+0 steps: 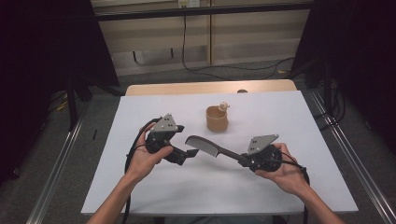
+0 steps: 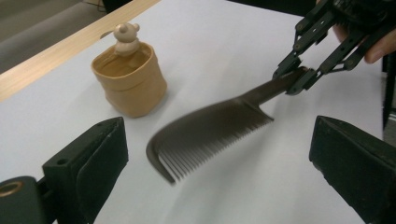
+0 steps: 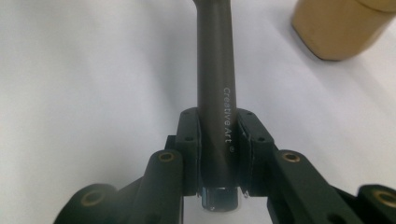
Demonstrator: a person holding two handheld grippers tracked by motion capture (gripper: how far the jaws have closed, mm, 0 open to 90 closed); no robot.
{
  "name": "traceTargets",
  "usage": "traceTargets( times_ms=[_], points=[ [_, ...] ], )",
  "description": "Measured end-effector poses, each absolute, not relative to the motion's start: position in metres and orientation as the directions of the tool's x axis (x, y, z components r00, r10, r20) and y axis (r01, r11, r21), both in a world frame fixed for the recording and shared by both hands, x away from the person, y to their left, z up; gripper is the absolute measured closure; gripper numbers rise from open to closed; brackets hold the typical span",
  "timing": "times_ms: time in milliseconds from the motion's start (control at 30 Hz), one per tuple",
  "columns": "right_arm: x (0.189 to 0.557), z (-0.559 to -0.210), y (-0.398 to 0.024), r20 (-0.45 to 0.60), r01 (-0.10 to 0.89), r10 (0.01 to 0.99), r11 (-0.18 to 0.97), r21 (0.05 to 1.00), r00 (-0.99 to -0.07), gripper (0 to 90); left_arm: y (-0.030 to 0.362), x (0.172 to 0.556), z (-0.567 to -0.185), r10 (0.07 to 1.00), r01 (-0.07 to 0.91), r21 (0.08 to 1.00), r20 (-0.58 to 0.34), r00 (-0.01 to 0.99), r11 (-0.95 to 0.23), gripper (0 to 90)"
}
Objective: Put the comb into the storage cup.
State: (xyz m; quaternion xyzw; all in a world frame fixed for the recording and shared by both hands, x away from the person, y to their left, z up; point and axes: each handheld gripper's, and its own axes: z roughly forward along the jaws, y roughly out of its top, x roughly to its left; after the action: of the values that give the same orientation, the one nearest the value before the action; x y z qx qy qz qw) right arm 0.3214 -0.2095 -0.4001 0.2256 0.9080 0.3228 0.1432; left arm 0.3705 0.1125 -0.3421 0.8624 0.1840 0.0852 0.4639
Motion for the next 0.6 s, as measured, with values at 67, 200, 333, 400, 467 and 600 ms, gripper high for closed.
traceTargets(
  times_ms=[67,200,333,400,467,600],
  points=[
    [0.321,-0.402,-0.213,-0.089,0.341,0.524,0.665,0.665,-0.847,72.8,0.115,0.367,-0.344,0.417,0.247,0.832,-0.02,0.909,-0.497,4.6],
    [0.32,-0.406,-0.218,-0.07,0.378,0.562,0.638,0.671,-0.824,72.8,0.119,0.356,-0.347,0.447,0.255,0.842,-0.019,0.894,-0.475,4.6],
    [0.318,-0.41,-0.223,-0.07,0.398,0.595,0.617,0.679,-0.801,72.8,0.125,0.348,-0.354,0.466,0.26,0.849,-0.018,0.884,-0.46,4.8],
    [0.317,-0.411,-0.227,-0.065,0.408,0.611,0.6,0.688,-0.789,72.8,0.129,0.347,-0.359,0.477,0.267,0.854,-0.025,0.879,-0.446,4.4],
    [0.316,-0.412,-0.23,-0.056,0.41,0.62,0.581,0.703,-0.783,72.8,0.132,0.347,-0.363,0.494,0.255,0.863,-0.006,0.869,-0.437,4.2],
    [0.316,-0.417,-0.234,-0.03,0.415,0.637,0.536,0.735,-0.77,72.8,0.136,0.346,-0.372,0.497,0.249,0.873,-0.009,0.868,-0.419,3.9]
  ],
)
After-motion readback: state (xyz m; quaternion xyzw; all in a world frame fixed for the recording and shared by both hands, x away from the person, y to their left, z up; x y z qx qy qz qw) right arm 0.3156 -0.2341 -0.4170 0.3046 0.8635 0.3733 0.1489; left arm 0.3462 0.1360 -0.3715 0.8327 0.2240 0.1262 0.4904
